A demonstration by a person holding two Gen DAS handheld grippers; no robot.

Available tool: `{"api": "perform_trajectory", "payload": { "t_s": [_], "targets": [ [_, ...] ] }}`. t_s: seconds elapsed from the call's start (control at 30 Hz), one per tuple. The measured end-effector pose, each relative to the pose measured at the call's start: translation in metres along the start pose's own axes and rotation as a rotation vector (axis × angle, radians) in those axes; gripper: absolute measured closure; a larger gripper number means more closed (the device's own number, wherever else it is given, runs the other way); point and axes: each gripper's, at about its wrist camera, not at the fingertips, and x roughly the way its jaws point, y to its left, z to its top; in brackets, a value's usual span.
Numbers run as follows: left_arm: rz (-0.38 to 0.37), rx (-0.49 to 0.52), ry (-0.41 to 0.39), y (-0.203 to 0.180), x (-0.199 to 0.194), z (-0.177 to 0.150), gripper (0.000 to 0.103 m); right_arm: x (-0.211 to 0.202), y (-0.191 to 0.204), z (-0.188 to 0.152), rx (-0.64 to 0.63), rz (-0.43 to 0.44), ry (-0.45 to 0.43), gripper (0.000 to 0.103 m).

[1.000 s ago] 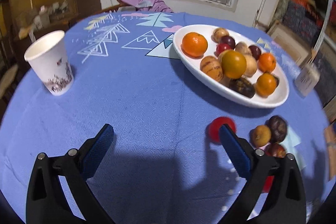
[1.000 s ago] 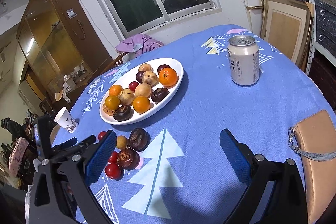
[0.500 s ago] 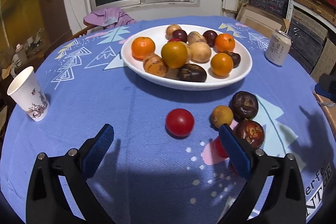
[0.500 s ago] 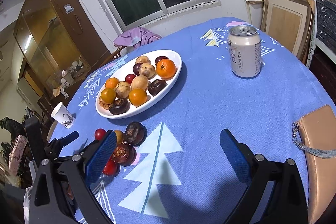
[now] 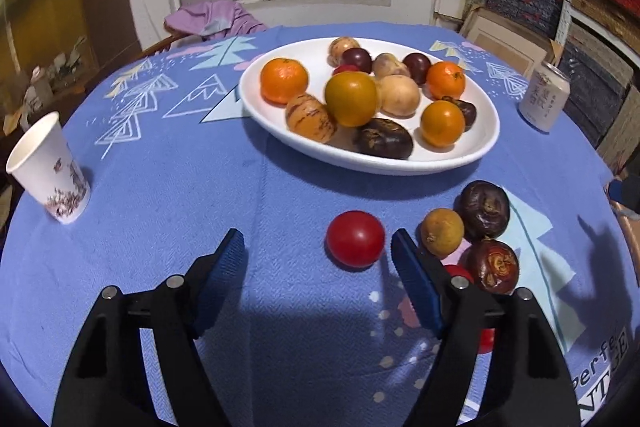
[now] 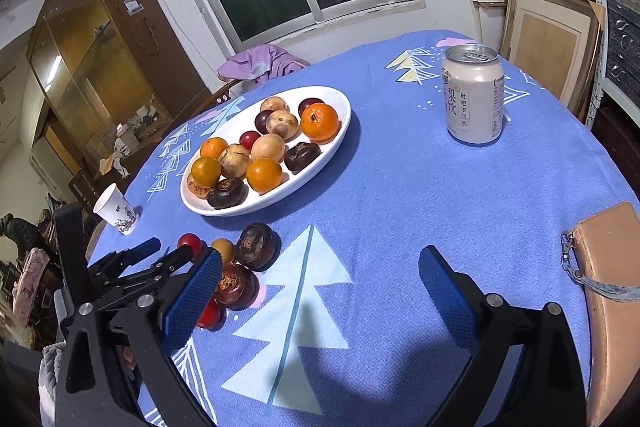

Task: Organize fruits
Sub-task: 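Grasp a red cherry tomato with the left tool while the right tool grasps another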

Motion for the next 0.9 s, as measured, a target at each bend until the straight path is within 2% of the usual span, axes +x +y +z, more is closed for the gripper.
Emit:
{"api": "perform_trajectory", "payload": {
  "t_s": [0.1,0.17,0.2,0.37,0.43,0.73,0.9],
  "targets": [
    [-0.029,0.013,-0.004,-0.004,0.001,0.003,0.030,0.002,0.002,-0.001,-0.010,-0.005,0.003,0.003],
    [-0.062,0.011,0.013,-0.005,0.005,0.003,0.046,0.003,0.003,-0.002,-0.018,-0.009,0.005,0.003],
    [-0.084,0.009,0.026,-0.005,0.007,0.003,0.059,0.004,0.003,-0.002,-0.021,-0.010,0.007,0.003],
    [-0.108,-0.008,0.044,-0.004,0.012,0.002,0.062,0.006,0.004,-0.004,-0.024,-0.016,0.014,0.003],
    [-0.107,-0.001,0.050,-0.005,0.013,0.002,0.071,0.006,0.004,-0.004,-0.027,-0.016,0.015,0.003],
    [-0.085,0.012,0.050,-0.009,0.015,0.005,0.072,0.013,0.013,-0.009,-0.069,-0.023,0.031,0.003],
    [-0.060,-0.007,0.020,-0.002,0.006,0.004,0.072,0.012,0.024,-0.013,-0.132,-0.010,0.022,0.003]
  ]
}}
